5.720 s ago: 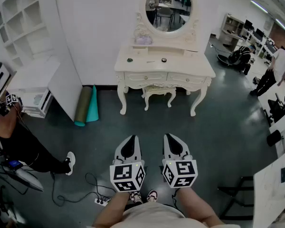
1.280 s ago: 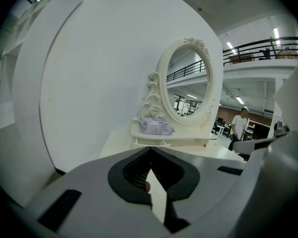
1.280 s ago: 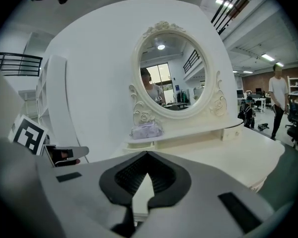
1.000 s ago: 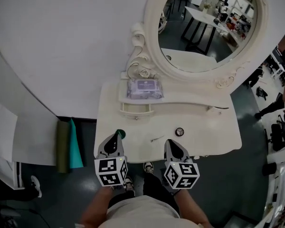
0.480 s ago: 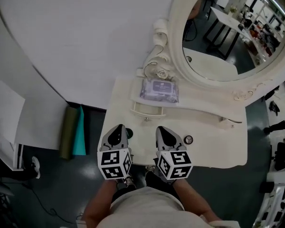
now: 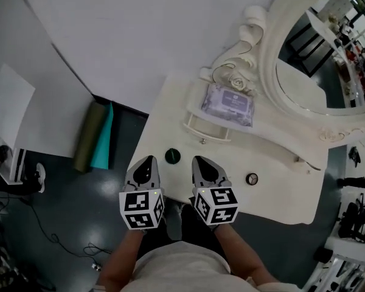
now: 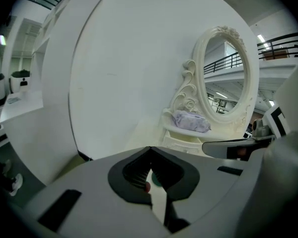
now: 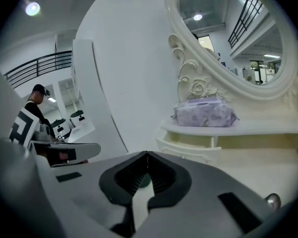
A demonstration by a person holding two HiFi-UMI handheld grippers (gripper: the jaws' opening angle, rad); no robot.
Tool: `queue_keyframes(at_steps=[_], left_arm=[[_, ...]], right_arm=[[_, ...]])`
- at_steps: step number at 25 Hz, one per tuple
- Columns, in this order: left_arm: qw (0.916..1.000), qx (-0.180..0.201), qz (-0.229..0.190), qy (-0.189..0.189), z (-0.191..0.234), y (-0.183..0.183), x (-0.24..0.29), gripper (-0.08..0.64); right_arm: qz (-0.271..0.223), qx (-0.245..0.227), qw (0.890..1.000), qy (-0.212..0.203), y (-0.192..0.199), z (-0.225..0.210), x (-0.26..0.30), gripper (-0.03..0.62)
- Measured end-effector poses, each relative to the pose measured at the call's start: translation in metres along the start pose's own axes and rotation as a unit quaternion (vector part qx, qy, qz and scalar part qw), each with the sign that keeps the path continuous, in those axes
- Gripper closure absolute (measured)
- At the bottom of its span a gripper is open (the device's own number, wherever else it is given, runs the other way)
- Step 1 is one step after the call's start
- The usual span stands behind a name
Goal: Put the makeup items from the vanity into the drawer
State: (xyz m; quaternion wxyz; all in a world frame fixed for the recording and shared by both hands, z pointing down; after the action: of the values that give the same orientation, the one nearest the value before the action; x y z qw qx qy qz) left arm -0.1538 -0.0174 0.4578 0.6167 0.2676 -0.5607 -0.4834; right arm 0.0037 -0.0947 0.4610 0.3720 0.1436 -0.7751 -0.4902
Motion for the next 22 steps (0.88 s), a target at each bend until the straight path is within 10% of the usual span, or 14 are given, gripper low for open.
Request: queue_keyframes(at_steps=[22], left_arm=[[0.9903,-0.082,0.032,-0.107,0.065,0.076,-0.024,0.555]], right_arm=[[0.148,-0.077,0.984,-0.068,0.074,0.029,0.078,0.511]])
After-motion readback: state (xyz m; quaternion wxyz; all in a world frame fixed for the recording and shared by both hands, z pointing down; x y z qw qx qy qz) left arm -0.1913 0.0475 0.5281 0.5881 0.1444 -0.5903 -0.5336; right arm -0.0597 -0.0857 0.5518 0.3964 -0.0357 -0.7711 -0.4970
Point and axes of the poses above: the fingertips, and each gripper's own axes: x forward along the fingers, z to its left, y out of its underside, the point moved 7 cm from there along -x, backward along the fingers, and after that the axes turned 7 degrees about -z, right-handed, at the moved point
